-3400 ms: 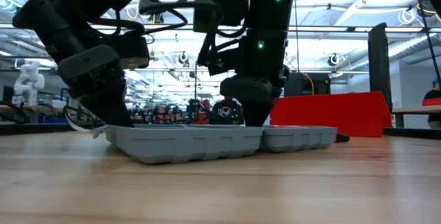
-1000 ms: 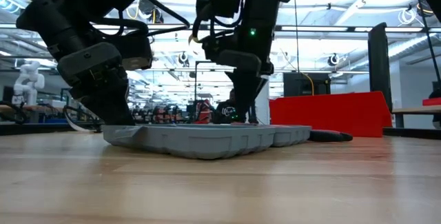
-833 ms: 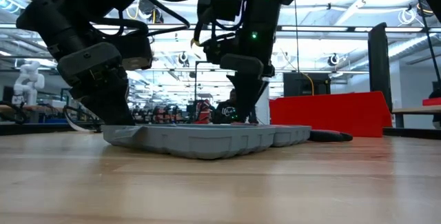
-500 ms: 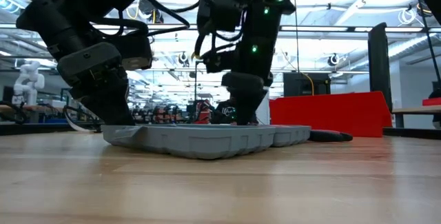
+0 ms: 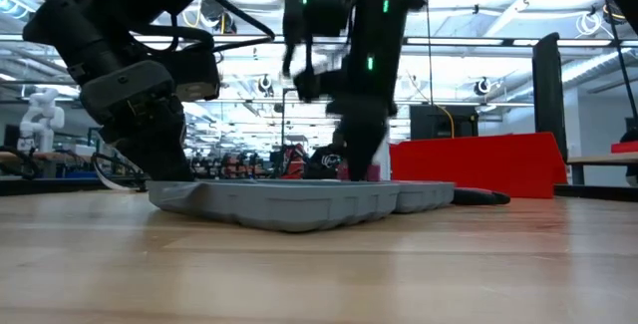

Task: Prefit tool cases
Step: Remove the screwdriver bits from the toolbox, then remove the hammer from the toolbox

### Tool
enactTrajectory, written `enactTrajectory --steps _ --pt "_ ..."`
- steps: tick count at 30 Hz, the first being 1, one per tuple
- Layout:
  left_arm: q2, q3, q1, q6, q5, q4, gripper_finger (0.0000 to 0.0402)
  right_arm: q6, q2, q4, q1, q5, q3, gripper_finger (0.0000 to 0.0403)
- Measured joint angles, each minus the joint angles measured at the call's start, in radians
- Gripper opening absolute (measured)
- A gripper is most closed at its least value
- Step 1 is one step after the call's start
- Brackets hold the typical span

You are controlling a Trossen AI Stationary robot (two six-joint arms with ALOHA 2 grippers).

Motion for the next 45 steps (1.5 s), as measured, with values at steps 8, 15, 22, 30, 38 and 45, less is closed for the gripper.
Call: enactTrajectory --steps 8,15,22,30,38,45 --pt "0.000 0.000 0.000 0.043 0.033 0.000 0.0001 0.156 -0.093 -0.304 0.047 0.036 0.031 0.0029" --pt "-0.001 0.001 -0.038 0.122 0.155 0.006 0.0001 0.269 -0.122 -0.427 0.053 0.021 0.031 0.0152" --pt "-0.006 0.002 -0.065 0.124 0.277 0.002 0.0001 0.280 -0.121 -0.426 0.046 -0.007 0.031 0.0212" --pt "-0.100 -0.003 -0.093 0.107 0.413 -0.113 0.0001 0.188 -0.128 -0.348 0.065 -0.017 0.031 0.0190" --pt "-0.164 -0.005 -0.093 0.047 0.354 -0.226 0.0001 0.081 -0.128 -0.169 0.151 -0.193 0.031 0.0182" --pt "-0.165 -0.004 -0.092 -0.004 0.266 -0.219 0.0001 0.079 -0.103 0.023 0.216 -0.198 0.032 0.0182"
